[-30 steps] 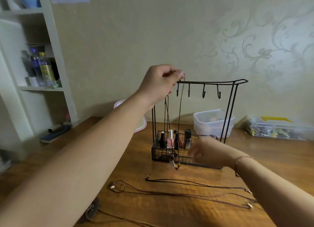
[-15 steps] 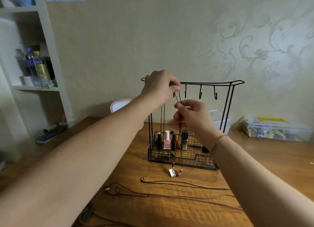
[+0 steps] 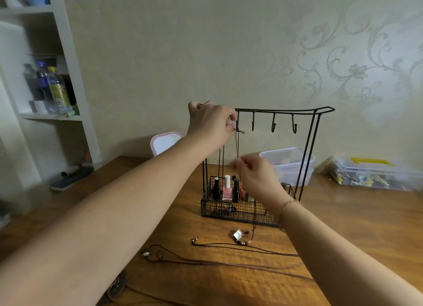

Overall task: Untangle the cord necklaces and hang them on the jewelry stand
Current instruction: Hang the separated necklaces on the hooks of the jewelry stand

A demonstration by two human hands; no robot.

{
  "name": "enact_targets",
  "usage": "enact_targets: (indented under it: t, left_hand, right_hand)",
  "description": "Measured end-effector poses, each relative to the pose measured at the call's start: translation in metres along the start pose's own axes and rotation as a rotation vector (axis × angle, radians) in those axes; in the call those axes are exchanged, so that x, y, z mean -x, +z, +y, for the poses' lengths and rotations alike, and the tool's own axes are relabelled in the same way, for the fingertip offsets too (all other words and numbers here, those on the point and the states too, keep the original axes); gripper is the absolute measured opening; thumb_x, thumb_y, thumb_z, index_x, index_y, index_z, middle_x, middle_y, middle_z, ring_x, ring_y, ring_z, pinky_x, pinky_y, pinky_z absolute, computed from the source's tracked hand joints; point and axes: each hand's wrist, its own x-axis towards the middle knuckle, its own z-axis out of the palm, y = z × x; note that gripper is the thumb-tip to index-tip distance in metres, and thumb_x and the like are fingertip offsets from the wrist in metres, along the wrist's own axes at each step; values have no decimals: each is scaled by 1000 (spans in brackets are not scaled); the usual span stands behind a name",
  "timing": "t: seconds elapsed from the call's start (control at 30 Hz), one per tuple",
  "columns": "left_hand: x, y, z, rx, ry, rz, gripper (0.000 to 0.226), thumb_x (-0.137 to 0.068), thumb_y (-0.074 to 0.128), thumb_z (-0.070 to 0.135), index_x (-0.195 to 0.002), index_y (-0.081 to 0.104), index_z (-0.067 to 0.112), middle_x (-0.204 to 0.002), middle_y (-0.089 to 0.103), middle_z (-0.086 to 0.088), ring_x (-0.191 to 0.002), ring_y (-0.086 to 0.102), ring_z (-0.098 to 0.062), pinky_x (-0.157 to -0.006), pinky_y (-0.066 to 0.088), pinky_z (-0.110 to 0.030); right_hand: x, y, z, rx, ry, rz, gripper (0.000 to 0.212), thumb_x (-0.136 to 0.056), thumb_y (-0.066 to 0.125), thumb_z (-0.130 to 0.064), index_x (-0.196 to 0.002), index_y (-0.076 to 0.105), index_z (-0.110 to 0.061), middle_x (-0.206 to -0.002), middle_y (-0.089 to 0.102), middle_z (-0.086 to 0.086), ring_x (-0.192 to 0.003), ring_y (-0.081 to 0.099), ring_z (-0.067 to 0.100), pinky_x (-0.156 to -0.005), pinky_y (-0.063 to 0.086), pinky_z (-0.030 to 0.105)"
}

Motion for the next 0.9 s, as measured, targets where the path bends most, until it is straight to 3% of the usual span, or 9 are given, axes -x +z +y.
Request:
enact_targets:
  t: [0.13, 0.27, 0.37, 0.5, 0.57, 0.63, 0.7, 0.77, 0.9]
  left_hand:
    - [30, 5, -2, -109, 299, 206, 21, -89, 55, 24, -105, 68, 21, -86, 73, 5, -88, 57, -26, -82, 30, -41]
    - [58, 14, -12, -232, 552, 82, 36, -92, 51, 48, -94, 74, 21, -74, 72, 4, -79, 52, -22, -80, 30, -40]
    - [63, 20, -20, -260, 568, 13, 33, -91, 60, 41, -74, 73, 17, -67, 67, 2, -76, 50, -23, -80, 32, -42]
    - [61, 25, -28, -328, 503, 8, 34, -93, 56, 38, -73, 72, 16, -71, 68, 2, -79, 51, -23, -80, 30, -42]
    - [62, 28, -26, -329, 507, 15, 33, -93, 55, 38, -74, 71, 16, -72, 68, 1, -80, 51, -24, -79, 29, -41]
    - [65, 32, -23, -303, 503, 19, 34, -95, 53, 37, -76, 71, 15, -73, 68, 1, -80, 51, -24, -78, 29, -41]
    - [70, 36, -21, -292, 490, 9, 34, -96, 47, 34, -79, 71, 15, -77, 68, 0, -82, 52, -25, -78, 28, -41]
    - [77, 43, -20, -304, 470, -23, 29, -95, 48, 30, -86, 71, 15, -84, 69, 0, -86, 54, -25, -80, 27, -42]
    - [93, 61, -18, -307, 362, -126, 22, -91, 50, 26, -99, 69, 17, -99, 70, 0, -91, 57, -24, -85, 25, -42]
  right_hand:
    - [39, 11, 13, 209, -221, -168, 28, -102, 46, -28, -87, 63, -11, -68, 62, 1, -46, 47, 3, -45, 38, 18]
    - [77, 8, 24, 292, -418, -365, 27, -101, 44, -33, -84, 56, -16, -75, 62, -4, -62, 56, 13, -58, 46, 33]
    - [97, -1, 32, 317, -437, -489, 24, -101, 42, -36, -85, 53, -21, -75, 58, -10, -65, 53, 12, -62, 48, 35]
    - [112, -11, 30, 350, -432, -662, 20, -101, 42, -33, -86, 51, -24, -74, 57, -11, -65, 54, 12, -60, 44, 26]
    - [106, -10, 27, 470, -458, -615, 20, -101, 40, -35, -84, 49, -27, -72, 60, -8, -63, 56, 11, -57, 45, 24]
    - [83, -7, 26, 562, -438, -401, 21, -102, 39, -34, -82, 45, -31, -67, 58, -8, -58, 56, 8, -52, 44, 20]
    - [47, -2, 32, 552, -339, -118, 21, -102, 40, -32, -83, 48, -27, -67, 60, -6, -58, 57, 13, -52, 47, 28]
    - [9, 6, 42, 553, -226, 55, 25, -102, 38, -33, -87, 53, -21, -73, 65, -1, -64, 62, 23, -58, 53, 37]
    - [-24, 36, 68, 623, -14, -91, 22, -100, 39, -31, -100, 59, -21, -85, 68, 2, -74, 65, 22, -68, 58, 41]
